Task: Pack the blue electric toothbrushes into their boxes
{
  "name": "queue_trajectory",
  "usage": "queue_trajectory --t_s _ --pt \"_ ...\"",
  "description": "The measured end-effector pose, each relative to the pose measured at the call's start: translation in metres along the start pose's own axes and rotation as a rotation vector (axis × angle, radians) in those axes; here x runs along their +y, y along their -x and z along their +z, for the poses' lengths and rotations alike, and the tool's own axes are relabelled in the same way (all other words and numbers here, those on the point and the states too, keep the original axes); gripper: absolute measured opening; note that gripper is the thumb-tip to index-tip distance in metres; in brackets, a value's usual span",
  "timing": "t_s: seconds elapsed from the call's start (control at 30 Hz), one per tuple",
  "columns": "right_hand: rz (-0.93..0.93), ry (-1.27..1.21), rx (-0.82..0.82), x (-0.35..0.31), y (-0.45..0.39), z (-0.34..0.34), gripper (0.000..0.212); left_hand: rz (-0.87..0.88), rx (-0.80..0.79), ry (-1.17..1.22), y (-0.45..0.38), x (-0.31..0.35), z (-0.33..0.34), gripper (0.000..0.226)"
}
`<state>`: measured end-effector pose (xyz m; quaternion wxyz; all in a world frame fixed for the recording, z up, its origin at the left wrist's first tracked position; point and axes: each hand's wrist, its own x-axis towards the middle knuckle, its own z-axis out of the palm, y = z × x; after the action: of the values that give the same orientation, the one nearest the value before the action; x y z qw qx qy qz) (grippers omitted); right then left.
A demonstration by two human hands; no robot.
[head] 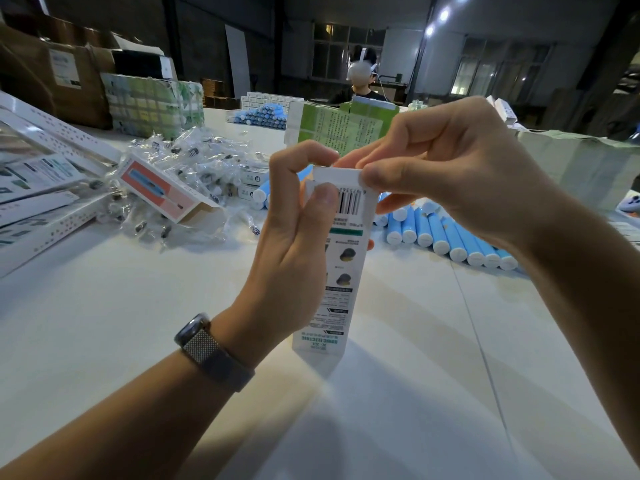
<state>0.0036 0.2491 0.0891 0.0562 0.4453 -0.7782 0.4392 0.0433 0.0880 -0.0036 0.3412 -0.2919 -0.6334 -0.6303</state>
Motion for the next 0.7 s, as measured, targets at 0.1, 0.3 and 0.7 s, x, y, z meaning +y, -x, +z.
queue_trajectory --t_s 0.1,0.3,0.7 --pt "-0.057 0.053 0.013 -0.0003 -0.0001 0.0012 0.007 0.009 -0.010 -0.031 0.0003 0.0007 0.0000 0.016" --pt "-0.103 0.089 0.012 -0.0024 0.0009 0.0021 0.008 0.000 -0.009 -0.022 0.0008 0.0012 0.0001 0.014" --pt "-0.149 0.074 -0.052 0.0003 0.0024 0.0070 0.004 0.006 0.062 0.023 -0.0019 0.0005 0.0001 0.010"
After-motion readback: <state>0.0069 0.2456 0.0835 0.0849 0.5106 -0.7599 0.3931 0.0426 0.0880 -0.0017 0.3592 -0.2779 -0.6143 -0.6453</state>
